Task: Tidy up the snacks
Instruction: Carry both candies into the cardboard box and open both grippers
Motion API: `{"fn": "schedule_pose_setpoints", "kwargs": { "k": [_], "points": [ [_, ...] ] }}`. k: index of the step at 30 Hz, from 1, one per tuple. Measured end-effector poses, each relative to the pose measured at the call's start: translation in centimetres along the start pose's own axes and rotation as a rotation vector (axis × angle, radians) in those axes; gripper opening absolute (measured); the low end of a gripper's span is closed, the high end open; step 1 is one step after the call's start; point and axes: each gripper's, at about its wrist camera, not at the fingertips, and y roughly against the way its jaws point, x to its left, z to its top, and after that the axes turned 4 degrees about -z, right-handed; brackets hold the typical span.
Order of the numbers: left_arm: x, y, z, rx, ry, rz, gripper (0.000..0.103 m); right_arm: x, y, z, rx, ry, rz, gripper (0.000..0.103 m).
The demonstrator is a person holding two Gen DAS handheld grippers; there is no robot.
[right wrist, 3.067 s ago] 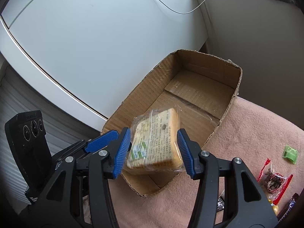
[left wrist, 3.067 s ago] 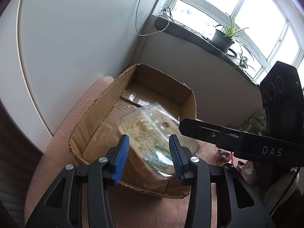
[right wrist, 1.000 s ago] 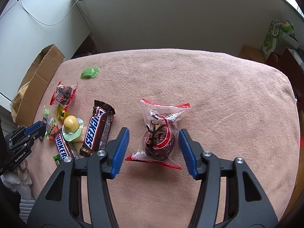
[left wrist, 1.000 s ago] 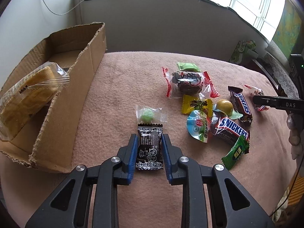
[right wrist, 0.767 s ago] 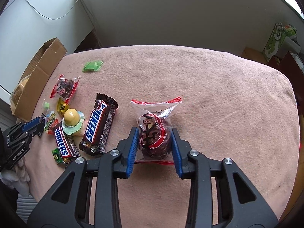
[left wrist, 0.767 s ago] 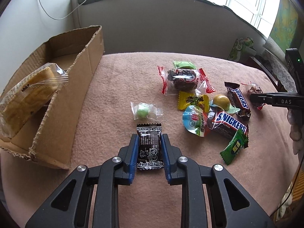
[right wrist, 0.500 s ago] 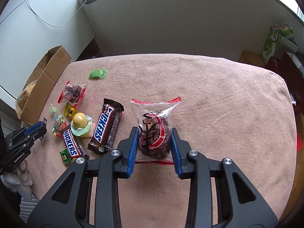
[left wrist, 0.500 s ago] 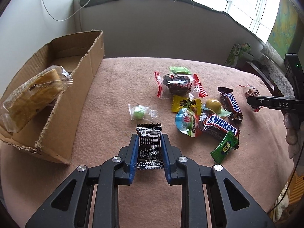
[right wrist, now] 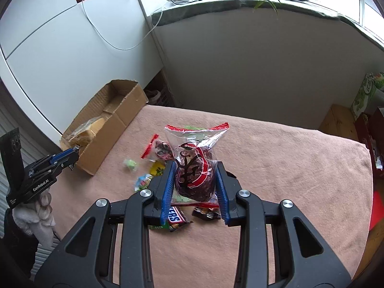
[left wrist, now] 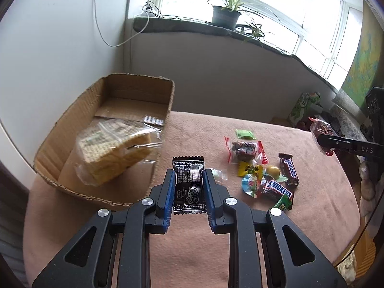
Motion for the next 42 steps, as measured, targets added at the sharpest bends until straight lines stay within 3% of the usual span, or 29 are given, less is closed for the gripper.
{"fn": "schedule_pose_setpoints", "kwargs": {
  "k": [9, 18, 28, 36, 37, 39, 40, 41, 42],
  "points": [
    [6.0, 2.7, 2.8, -0.076, 0.060, 0.089, 0.022, 6.9, -2.1, 4.2, -0.030, 0.079, 0.078, 0.034],
    [9.6, 2.2, 3.8, -0.091, 0.088, 0.155, 0.022, 13.2, -6.7, 7.7, -0.006, 0.139, 0.131, 0.034],
    [11.3, 0.7, 4.0, -0.069, 0.107, 0.175, 0.022, 18.3, -11.1, 9.7, 0.044, 0.200, 0.168, 0.034],
    [11.8, 0.1, 4.1, -0.054, 0.123, 0.175, 0.022, 19.9, -13.6, 10.3, 0.079, 0.213, 0.200, 0.034],
    [11.9, 0.1, 4.2, -0.052, 0.124, 0.173, 0.022, 20.0, -13.6, 10.2, 0.080, 0.215, 0.209, 0.035],
    [11.8, 0.0, 4.3, -0.050, 0.121, 0.167, 0.024, 20.0, -13.7, 10.3, 0.074, 0.214, 0.204, 0.047],
    [11.7, 0.1, 4.3, -0.051, 0.122, 0.176, 0.030, 19.9, -13.5, 10.2, 0.065, 0.212, 0.202, 0.060],
    [11.7, 0.2, 4.3, -0.053, 0.125, 0.179, 0.036, 19.9, -13.3, 10.3, 0.055, 0.211, 0.205, 0.066],
    [11.7, 0.2, 4.4, -0.054, 0.128, 0.181, 0.048, 19.8, -13.0, 10.3, 0.049, 0.210, 0.208, 0.066]
  ]
}}
